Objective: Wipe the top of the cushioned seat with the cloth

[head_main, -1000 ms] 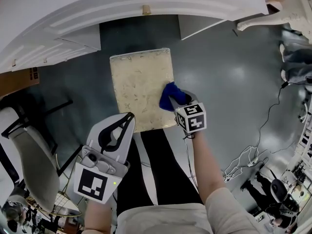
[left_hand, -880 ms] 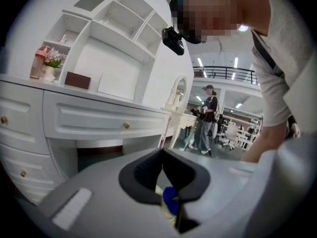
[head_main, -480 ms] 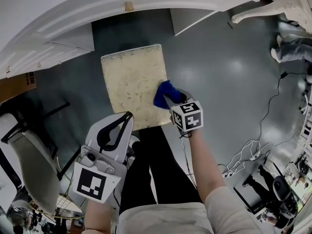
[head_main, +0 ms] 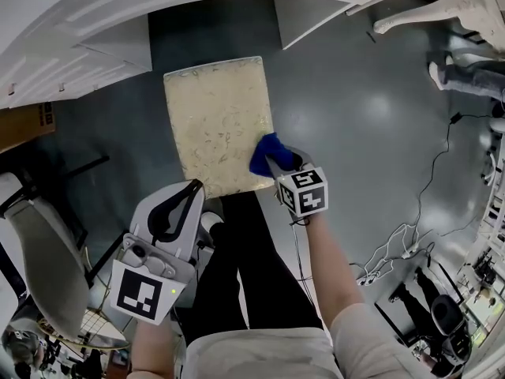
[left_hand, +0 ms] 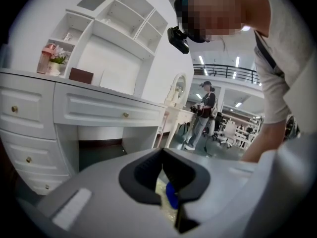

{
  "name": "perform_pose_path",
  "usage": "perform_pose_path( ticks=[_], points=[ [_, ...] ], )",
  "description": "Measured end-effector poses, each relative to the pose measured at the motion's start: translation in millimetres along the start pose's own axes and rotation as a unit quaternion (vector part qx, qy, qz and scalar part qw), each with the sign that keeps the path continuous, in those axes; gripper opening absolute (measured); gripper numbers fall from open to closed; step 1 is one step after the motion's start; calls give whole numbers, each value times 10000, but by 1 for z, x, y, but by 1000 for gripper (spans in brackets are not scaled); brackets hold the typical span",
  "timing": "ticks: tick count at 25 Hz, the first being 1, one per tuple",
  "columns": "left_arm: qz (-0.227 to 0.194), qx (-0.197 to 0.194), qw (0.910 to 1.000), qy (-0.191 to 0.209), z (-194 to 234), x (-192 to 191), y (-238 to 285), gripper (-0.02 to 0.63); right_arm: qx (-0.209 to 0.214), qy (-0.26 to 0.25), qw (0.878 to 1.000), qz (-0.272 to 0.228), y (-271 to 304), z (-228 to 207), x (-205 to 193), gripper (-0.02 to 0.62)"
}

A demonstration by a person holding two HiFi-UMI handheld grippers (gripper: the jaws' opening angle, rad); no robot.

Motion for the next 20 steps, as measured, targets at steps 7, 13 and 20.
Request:
perform_pose_path(
  ticks=[7, 13, 20],
  points=[
    [-112, 57, 9999, 72, -4, 4, -10, 0, -37, 17, 10000, 67, -5, 3, -12, 126],
    [-152, 156, 9998, -25, -7, -3, -22, 0, -166, 74, 9998, 48, -3, 11, -11, 124],
    [-97, 317, 9994, -103, -3, -16, -46, 0, -84, -78, 9999, -8, 6, 39, -9, 123]
  ],
)
Point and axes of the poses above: the fingertips, and each gripper's own axes: y forward along the fingers, z to its left, x out of its top, the point moved 7 cm from there along -y, backward along the fingers, and after that the axes turned 9 degrees about y, right-handed, at the moved point
